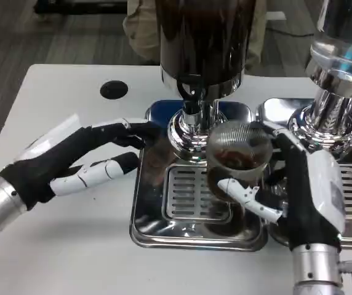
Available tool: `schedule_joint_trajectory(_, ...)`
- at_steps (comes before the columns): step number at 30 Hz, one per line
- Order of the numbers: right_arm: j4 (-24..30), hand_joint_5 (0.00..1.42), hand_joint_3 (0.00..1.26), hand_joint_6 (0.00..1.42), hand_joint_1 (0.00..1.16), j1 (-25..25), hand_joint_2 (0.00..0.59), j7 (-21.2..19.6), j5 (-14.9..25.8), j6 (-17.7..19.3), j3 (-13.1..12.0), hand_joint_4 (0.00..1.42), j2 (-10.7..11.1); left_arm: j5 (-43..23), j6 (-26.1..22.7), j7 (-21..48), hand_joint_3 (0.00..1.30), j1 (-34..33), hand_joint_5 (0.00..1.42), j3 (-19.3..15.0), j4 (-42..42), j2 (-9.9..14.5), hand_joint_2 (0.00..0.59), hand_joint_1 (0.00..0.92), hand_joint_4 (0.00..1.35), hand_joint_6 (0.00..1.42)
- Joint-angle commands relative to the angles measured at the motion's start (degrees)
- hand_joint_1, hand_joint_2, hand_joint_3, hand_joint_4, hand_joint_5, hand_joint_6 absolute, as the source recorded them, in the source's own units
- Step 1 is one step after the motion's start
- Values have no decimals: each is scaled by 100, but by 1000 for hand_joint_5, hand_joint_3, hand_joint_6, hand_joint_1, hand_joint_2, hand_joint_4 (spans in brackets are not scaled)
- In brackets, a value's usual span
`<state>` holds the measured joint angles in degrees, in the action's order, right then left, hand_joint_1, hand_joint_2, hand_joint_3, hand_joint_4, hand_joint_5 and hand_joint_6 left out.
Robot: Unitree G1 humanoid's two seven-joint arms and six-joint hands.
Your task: Grasp the cup under the faucet to collect the drink, then remove the cup.
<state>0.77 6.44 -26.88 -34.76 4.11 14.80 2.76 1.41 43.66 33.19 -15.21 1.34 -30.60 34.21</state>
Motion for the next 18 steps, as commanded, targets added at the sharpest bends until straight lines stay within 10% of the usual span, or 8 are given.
schedule_joint_trajectory(1,474,717,523,827,696,149,225,27,-59,49,-79,561,45,127,236,20,248,-51,293,101,-63,-4,150,0,250,260)
schedule_joint_trajectory(18,1434,733,534,843,693,849,226,584,-162,-26,-33,569,143,79,829,76,172,178,122,197,4,115,153,0,98,215)
